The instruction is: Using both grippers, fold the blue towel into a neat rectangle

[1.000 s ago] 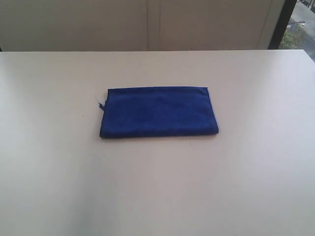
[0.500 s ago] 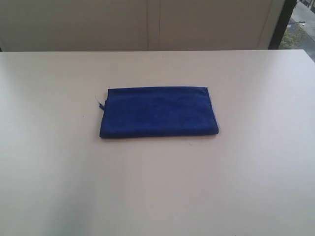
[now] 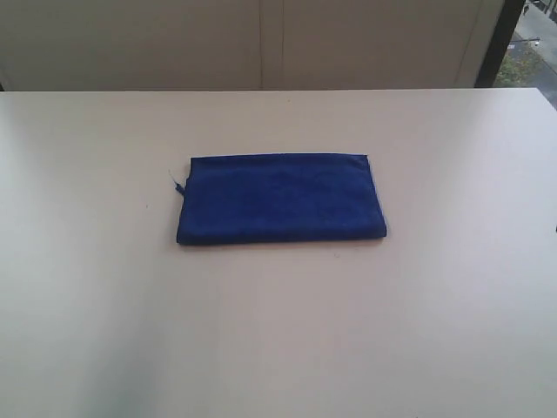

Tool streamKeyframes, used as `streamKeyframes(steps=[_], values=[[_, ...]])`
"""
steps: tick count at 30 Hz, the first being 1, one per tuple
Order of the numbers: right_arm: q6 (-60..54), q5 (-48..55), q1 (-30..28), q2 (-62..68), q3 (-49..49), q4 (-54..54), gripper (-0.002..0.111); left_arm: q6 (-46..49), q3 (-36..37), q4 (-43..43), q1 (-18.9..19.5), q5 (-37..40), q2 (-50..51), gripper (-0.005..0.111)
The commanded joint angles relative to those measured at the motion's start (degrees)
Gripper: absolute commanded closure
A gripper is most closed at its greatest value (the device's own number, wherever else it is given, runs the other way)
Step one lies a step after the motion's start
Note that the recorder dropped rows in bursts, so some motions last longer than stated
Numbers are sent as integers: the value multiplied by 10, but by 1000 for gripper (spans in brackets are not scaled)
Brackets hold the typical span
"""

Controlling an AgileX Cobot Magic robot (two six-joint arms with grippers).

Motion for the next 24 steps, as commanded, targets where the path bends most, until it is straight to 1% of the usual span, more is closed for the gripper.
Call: streamKeyframes(steps=[1, 5, 11, 19, 24], values=[[0, -3, -5, 2, 3, -4, 108, 1, 2, -7, 2, 1, -1, 107], [0, -3, -5, -1, 3, -4, 108, 1, 2, -7, 2, 1, -1, 107], [0, -3, -10, -49, 3, -4, 108, 1, 2, -7, 2, 1, -2, 107], [0, -3, -86, -149, 3, -4, 108, 1, 2, -7, 2, 1, -2, 107], [0, -3, -111, -202, 3, -4, 108, 1, 2, -7, 2, 1, -2, 107]])
